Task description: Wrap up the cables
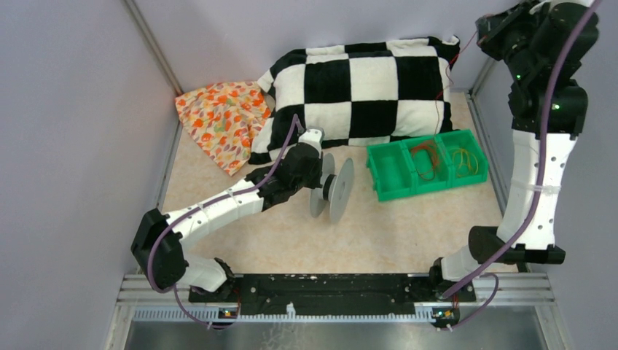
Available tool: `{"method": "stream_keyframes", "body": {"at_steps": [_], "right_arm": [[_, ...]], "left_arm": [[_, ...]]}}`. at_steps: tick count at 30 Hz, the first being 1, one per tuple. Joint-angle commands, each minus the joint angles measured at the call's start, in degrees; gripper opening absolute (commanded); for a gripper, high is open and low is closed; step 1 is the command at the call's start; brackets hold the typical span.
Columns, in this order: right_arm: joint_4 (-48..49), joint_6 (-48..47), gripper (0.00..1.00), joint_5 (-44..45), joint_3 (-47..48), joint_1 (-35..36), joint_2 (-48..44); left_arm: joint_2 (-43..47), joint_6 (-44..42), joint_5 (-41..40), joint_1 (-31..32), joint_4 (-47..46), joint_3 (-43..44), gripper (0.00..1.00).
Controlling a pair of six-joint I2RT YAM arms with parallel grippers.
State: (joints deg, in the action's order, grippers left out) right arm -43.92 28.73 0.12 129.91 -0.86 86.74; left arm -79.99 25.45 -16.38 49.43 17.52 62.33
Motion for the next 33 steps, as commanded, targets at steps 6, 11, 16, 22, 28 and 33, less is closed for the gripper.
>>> {"method": "stream_keyframes", "body": {"at_steps": [6, 11, 16, 22, 28, 33], "right_arm": [[4.5, 4.73, 0.0, -5.77, 6.45, 0.42, -0.15], [6.63, 6.19, 0.0, -7.92, 6.99, 0.42, 0.01], [8.72, 7.19, 0.0, -11.78, 8.35, 0.42, -0.07], [12.59, 9.57, 0.0, -16.01, 13.12, 0.42, -1.28], [20.88, 13.32, 0.0, -19.95, 5.02, 0.42, -6.83], [22.68, 15.59, 0.0, -22.38, 4.62, 0.42, -7.07]], "left_arm": [[1.12, 1.71, -0.99, -0.03, 0.05, -2.26, 0.0], [1.16, 1.61, -1.78, -0.03, -0.11, -2.65, 0.0], [0.84, 1.88, -2.25, -0.03, -0.25, -2.48, 0.0], [1.3, 1.79, -3.28, -0.03, -0.79, -2.65, 0.0], [0.91, 2.6, -2.7, -0.03, -0.13, -2.63, 0.0], [0.22, 3.11, -2.19, -0.03, -0.36, -2.27, 0.0]]}}
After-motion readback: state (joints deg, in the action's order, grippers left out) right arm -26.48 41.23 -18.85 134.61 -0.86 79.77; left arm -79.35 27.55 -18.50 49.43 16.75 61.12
